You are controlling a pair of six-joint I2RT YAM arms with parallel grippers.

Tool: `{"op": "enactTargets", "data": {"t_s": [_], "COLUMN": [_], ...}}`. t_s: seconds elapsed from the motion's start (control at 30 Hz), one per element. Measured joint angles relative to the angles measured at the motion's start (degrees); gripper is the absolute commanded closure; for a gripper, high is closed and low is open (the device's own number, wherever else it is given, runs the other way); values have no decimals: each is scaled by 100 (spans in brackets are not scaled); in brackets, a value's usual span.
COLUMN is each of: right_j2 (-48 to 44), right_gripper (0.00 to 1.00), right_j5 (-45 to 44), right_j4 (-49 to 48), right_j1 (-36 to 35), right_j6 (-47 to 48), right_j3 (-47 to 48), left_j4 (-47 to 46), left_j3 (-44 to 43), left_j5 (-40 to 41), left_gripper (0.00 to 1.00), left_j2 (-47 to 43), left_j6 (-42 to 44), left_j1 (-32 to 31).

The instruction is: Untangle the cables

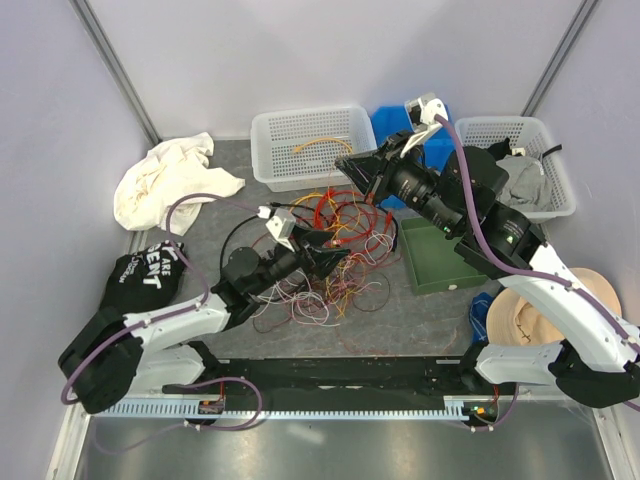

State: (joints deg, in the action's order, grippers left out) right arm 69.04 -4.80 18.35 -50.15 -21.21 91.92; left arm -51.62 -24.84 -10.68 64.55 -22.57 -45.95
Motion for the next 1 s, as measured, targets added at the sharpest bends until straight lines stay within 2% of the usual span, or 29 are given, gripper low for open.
{"op": "enactTargets", "data": {"t_s": [0.03, 0.07, 0.13, 0.17, 0.3, 0.33, 0.37, 0.4, 0.47, 0.5, 0.6, 0.77, 1.0], "right_j2": [-4, -15, -66, -105, -339, -433, -535, -667, -990, -1115, -1478, -1740, -1858], "right_gripper": [100, 100, 100, 100, 100, 93, 79, 54, 33, 19, 2, 2, 2], "right_j5": [24, 42, 90, 103, 85, 55, 13, -37, -164, -210, -420, -621, -651], "right_j4": [17, 24, 37, 50, 138, 162, 155, 146, 127, 133, 114, 81, 55], "right_j1": [0, 0, 0, 0, 0, 0, 0, 0, 0, 0, 0, 0, 0], "right_j6": [-7, -13, -24, -26, -24, -22, -20, -15, 22, -2, 42, 0, -240], "right_j3": [11, 15, 17, 20, 28, 22, -11, -83, -310, -415, -822, -1473, -2564], "left_j4": [-4, -13, 11, 52, 654, 973, 1226, 1598, 2352, 2739, 4033, 5569, 6760], "left_j3": [-52, -114, -208, -256, -614, -785, -946, -1207, -1834, -2240, -3823, -6151, -7580], "left_j5": [-2, 0, 20, 44, 352, 481, 597, 758, 1110, 1274, 1690, 1969, 2284], "left_gripper": [37, 51, 72, 98, 98, 98, 98, 98, 98, 98, 98, 98, 98], "left_j2": [138, 280, 466, 514, 387, 264, 151, -11, -284, -369, -400, -133, 225], "left_j6": [2, 13, 42, 87, 391, 481, 553, 636, 745, 785, 903, 994, 1189], "left_j1": [-4, -4, -4, -4, -7, -9, -9, -11, -15, -13, -13, -13, -13]}}
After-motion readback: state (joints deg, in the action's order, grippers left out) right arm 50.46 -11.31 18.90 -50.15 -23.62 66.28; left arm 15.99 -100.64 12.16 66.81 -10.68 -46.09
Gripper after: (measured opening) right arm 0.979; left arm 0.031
